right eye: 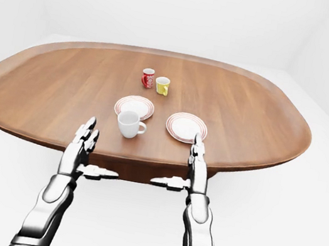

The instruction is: Put the white mug on the left plate.

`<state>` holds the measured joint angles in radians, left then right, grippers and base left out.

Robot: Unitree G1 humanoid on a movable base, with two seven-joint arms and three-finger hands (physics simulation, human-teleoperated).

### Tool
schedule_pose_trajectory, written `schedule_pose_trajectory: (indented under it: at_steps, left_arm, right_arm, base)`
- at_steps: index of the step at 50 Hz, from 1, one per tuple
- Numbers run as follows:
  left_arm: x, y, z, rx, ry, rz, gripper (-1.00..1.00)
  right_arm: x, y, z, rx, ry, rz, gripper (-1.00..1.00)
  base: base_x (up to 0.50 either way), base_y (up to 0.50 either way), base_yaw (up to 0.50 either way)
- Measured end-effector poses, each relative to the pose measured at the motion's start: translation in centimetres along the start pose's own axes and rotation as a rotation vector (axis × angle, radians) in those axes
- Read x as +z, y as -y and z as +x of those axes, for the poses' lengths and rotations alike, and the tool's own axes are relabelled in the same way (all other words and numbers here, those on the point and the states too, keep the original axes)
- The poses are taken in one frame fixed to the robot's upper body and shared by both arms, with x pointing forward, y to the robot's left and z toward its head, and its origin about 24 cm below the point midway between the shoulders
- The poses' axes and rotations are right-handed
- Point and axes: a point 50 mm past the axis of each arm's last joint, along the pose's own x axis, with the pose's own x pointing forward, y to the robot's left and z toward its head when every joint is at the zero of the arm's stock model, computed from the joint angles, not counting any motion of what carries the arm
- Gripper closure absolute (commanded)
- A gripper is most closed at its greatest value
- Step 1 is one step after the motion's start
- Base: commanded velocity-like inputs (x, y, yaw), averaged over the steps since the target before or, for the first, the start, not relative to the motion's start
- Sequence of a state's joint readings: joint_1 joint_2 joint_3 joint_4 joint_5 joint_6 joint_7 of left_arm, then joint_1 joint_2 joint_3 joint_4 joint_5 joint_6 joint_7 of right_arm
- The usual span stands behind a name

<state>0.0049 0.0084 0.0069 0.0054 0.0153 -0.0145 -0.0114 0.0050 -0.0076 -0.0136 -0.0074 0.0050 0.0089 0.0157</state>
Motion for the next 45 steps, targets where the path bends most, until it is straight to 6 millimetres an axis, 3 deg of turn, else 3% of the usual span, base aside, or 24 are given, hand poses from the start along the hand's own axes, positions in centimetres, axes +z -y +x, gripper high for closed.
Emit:
schedule_pose_trajectory:
  at_steps: [13,17,22,27,35,45]
  left_arm:
    - [0.3,-0.3,-0.3,-0.011,0.018,0.030,-0.94]
    - [3.3,-0.7,-0.2,-0.003,0.087,0.016,-0.95]
    - [9.8,-1.6,-0.9,0.020,0.365,-0.010,-0.94]
    - [13.2,-2.0,-2.1,0.029,0.522,-0.018,-0.95]
    - [15.9,-2.3,-3.4,0.033,0.656,-0.027,-0.95]
    - [16.8,-2.5,-3.9,0.033,0.707,-0.030,-0.95]
  right_arm:
    - [0.6,0.4,-0.2,0.007,0.004,-0.002,-1.00]
    - [3.5,0.4,-0.5,0.022,0.106,0.021,-1.00]
    - [8.9,0.8,-1.5,0.024,0.343,0.039,-1.00]
    - [12.4,1.4,-2.8,0.015,0.504,0.061,-1.00]
    - [15.1,2.1,-4.4,0.000,0.643,0.098,-1.00]
    - [16.4,2.5,-5.4,-0.009,0.715,0.117,-1.00]
  base:
    - [0.00,0.00,0.00]
    - [0.00,0.00,0.00]
    - [0.00,0.00,0.00]
    - [0.00,0.00,0.00]
    - [0.00,0.08,0.00]
    - [0.00,0.50,0.00]
